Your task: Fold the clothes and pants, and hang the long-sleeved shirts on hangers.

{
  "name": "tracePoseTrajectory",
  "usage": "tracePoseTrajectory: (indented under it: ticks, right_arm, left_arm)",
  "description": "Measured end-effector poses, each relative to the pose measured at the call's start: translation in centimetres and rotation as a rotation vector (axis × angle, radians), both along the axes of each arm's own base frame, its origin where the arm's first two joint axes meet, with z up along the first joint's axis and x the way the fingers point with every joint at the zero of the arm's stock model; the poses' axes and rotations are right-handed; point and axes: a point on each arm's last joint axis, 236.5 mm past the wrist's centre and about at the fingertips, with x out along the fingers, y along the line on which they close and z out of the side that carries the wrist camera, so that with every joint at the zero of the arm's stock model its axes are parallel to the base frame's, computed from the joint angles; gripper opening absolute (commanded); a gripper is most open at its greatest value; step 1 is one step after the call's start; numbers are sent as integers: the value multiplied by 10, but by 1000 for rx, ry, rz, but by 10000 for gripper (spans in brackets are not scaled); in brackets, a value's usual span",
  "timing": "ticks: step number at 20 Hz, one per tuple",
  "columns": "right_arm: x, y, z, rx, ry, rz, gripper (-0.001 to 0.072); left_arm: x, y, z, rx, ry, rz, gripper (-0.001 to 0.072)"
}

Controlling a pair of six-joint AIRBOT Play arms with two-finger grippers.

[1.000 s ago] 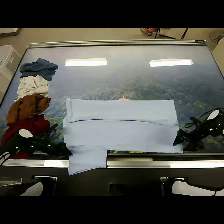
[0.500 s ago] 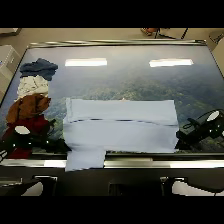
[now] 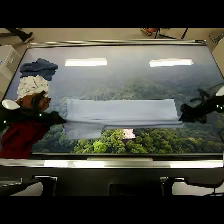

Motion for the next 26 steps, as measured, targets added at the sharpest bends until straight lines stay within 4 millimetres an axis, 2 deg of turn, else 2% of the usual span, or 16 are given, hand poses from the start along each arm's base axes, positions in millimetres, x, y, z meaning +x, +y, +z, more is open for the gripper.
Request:
tracePoseTrajectory:
  ticks: [3, 5, 7, 9, 11, 12, 13, 14, 15, 17, 19, 21, 26]
  right_arm:
    - [51, -1, -3, -39, -77, -15, 39]
    - [77, 1, -10, -42, -114, -39, 39]
    - [92, 1, -20, -41, -128, -63, 40]
    - [100, 3, -29, -31, -131, -78, 45]
    - [106, 6, -38, -15, -130, -92, 88]
    - [108, 8, -41, -6, -129, -99, 155]
    - [110, 9, -43, 1, -130, -103, 315]
    - [111, 9, -43, 5, -132, -111, 522]
    - [111, 8, -42, 11, -130, -115, 614]
    - [106, 2, -36, 28, -114, -125, 672]
    - [97, -14, -34, 40, -91, -151, 701]
    - [88, -20, -36, 84, -58, -172, 706]
    - [88, -4, -49, 237, -35, -168, 709]
  left_arm:
    - [50, 3, -1, 9, -25, 5, 18]
    - [81, 3, -6, 10, -31, 11, 19]
    - [107, 4, -10, 10, -39, 25, 18]
    - [123, 5, -17, 7, -31, 40, 19]
    - [128, 4, -29, 5, 0, 44, 22]
    - [128, 2, -35, 1, 17, 38, 76]
    - [126, -1, -40, -4, 39, 31, 223]
    - [124, -2, -44, -7, 56, 23, 400]
    - [122, -3, -45, -12, 70, 20, 472]
    - [120, -5, -40, -28, 79, 9, 487]
    - [120, -2, -30, -33, 71, 9, 488]
    - [120, -1, -18, -38, 54, 9, 487]
    - [121, -5, 17, -58, -13, 7, 487]
